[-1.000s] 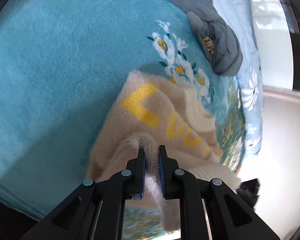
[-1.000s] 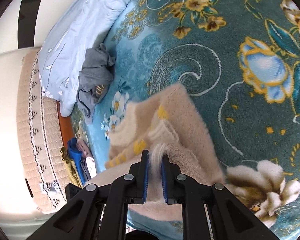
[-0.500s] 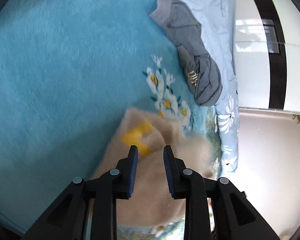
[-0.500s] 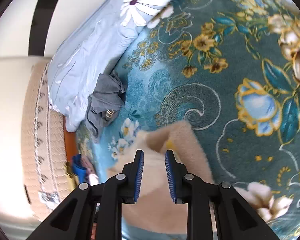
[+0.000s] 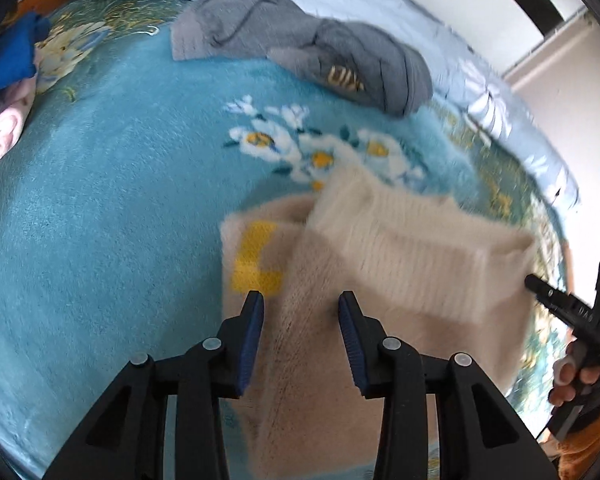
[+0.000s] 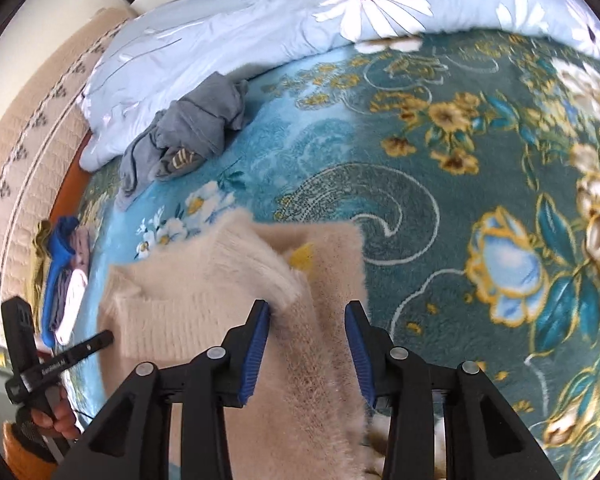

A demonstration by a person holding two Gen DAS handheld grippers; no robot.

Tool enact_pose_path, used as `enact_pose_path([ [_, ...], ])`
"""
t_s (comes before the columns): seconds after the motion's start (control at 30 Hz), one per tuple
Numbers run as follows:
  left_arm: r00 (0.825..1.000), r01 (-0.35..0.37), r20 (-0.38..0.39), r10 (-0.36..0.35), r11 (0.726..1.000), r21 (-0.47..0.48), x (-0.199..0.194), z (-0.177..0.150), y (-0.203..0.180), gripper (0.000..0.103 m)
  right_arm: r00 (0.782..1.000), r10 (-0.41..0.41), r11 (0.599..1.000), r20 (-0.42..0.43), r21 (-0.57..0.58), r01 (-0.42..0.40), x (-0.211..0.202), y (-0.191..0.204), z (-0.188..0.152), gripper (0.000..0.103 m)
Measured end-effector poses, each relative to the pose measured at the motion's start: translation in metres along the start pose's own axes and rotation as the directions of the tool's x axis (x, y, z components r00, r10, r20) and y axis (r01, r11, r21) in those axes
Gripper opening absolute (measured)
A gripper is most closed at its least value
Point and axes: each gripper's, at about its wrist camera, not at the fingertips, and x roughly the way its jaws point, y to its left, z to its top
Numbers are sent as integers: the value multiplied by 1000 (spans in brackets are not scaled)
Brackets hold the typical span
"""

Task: Fold clothes
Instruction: 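Open both grippers and regrasp the folded sweater bundle at its edge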

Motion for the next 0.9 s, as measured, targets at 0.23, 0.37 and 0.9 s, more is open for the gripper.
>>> enact_pose_path([
  [0.23, 1000, 14, 25, -14, 1000, -7, -2, -1, -3, 14, 999, 37, 999, 25, -27, -36, -9, 18, -3, 14],
  [0.37, 996, 58, 68, -57, 998, -15, -13, 1, -3, 12, 986, 141, 989, 86, -52, -137, -30, 23, 2, 12],
  [0.9, 989, 136, 85, -121, 969, -207, 0, 9, 34, 12, 994, 96, 991, 49, 92, -101, 13, -14, 17, 12],
])
